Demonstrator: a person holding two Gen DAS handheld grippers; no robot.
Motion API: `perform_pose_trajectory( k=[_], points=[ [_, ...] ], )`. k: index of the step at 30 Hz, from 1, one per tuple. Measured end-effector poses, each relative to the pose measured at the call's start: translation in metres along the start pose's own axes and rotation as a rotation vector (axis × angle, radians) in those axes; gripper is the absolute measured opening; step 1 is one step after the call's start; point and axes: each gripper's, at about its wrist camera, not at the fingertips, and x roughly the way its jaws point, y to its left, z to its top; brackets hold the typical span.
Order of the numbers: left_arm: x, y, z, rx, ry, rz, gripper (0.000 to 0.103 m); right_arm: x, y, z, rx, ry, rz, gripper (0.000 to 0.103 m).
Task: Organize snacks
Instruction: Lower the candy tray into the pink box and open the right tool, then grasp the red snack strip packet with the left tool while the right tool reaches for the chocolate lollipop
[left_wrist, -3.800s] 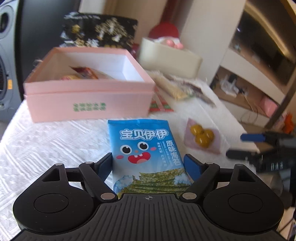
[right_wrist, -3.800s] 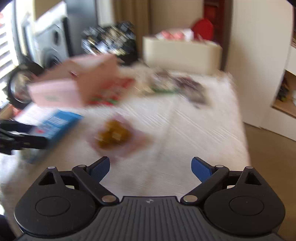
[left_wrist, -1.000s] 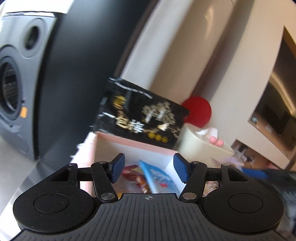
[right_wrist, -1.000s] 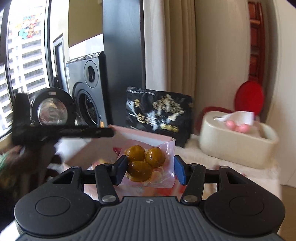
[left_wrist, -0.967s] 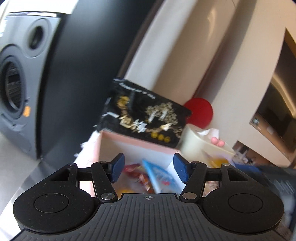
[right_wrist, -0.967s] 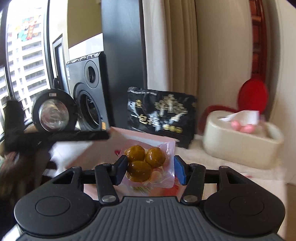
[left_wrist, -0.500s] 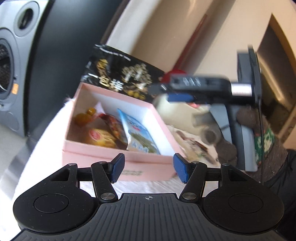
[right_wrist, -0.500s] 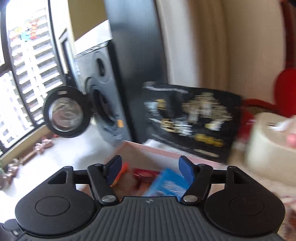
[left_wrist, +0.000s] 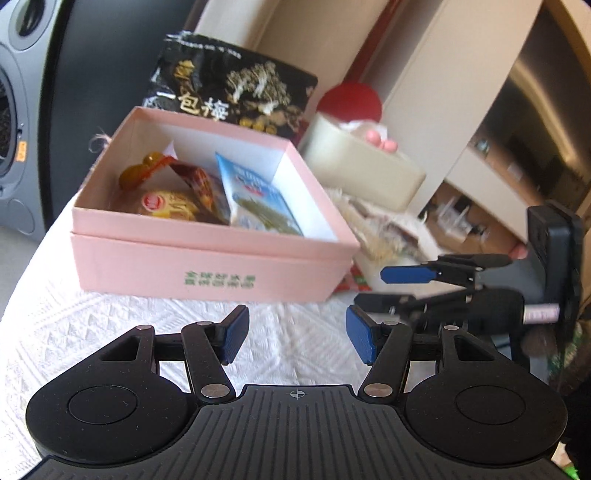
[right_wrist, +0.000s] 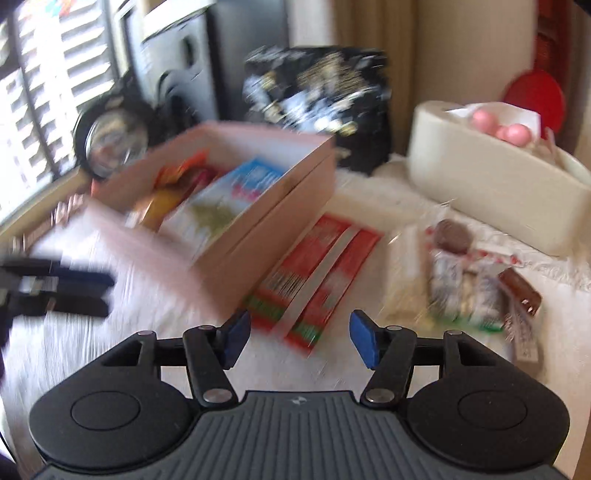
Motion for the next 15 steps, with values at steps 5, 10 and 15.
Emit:
perform_pose_trajectory(
  k=[5, 10, 15],
  points=[
    [0.009, -0.014, -0.003, 0.014, 0.035, 0.013, 0.064, 0.009, 0.014, -0.007, -0.025, -0.031, -0.044, 0.06],
    [0.012, -0.025, -0.008, 0.016, 0.058, 0.024, 0.063, 0.025, 0.01, -0.002, -0.006, -0.033, -0.088, 0.061],
    [0.011, -0.028, -0.008, 0.017, 0.065, 0.047, 0.063, 0.016, 0.0, -0.003, 0.045, -0.033, -0.035, 0.036]
  ],
)
